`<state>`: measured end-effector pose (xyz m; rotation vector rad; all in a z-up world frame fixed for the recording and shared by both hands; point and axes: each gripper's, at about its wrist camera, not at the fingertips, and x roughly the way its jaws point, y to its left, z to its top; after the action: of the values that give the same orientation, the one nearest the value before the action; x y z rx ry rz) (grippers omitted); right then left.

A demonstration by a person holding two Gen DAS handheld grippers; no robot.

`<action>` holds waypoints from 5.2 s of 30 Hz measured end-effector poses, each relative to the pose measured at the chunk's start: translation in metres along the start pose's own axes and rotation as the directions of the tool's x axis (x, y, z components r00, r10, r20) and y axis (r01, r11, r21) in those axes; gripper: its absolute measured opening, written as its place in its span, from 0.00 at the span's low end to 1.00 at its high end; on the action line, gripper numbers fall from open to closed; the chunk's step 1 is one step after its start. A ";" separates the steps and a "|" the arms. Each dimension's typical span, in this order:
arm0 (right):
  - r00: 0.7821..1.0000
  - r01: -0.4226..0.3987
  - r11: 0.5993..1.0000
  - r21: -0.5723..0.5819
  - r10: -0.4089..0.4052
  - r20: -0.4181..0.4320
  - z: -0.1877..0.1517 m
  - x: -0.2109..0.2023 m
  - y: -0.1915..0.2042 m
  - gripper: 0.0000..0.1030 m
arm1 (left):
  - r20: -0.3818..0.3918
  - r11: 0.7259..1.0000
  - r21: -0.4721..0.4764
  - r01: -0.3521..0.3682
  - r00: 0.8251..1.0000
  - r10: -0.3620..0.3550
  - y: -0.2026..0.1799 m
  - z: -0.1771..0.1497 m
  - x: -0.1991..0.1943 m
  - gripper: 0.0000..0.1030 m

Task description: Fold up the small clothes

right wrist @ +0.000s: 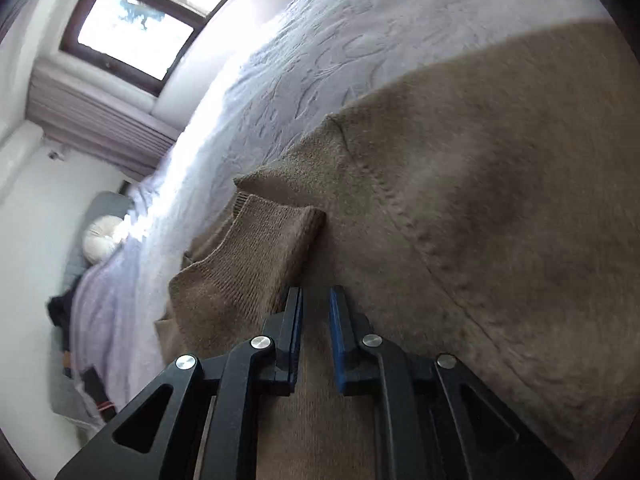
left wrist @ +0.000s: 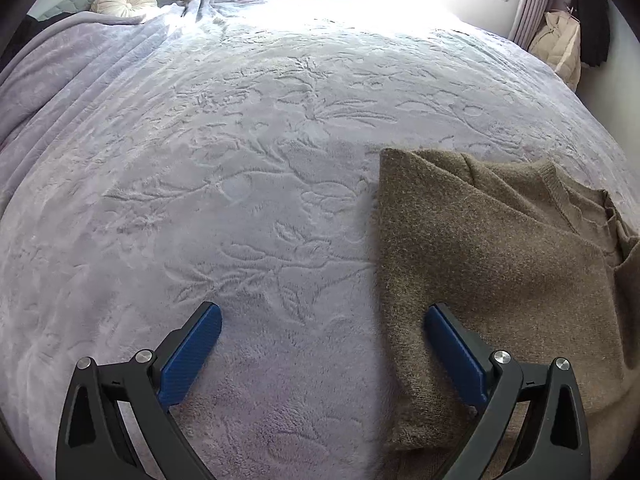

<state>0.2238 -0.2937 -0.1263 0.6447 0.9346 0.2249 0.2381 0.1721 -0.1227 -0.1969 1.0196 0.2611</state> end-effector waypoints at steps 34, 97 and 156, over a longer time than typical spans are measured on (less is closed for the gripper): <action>0.997 0.069 0.996 -0.059 -0.068 0.028 -0.010 -0.001 0.023 0.15 | -0.001 0.976 0.091 0.197 0.980 -0.198 -0.018 0.049 0.020 0.65; 0.995 -0.066 0.986 -0.155 0.054 -0.082 -0.145 -0.094 0.026 0.52 | 0.023 0.981 0.180 0.068 0.997 -0.074 0.030 -0.082 -0.073 0.83; 0.901 -0.097 0.941 0.325 -0.056 0.430 0.009 -0.267 -0.185 0.58 | 0.030 0.901 0.369 0.231 0.965 -0.259 -0.362 -0.087 -0.104 0.83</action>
<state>0.0575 -0.5636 -0.0540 0.9794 0.5325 -0.0685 0.2258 -0.2096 -0.0634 0.0224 0.9361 -0.1512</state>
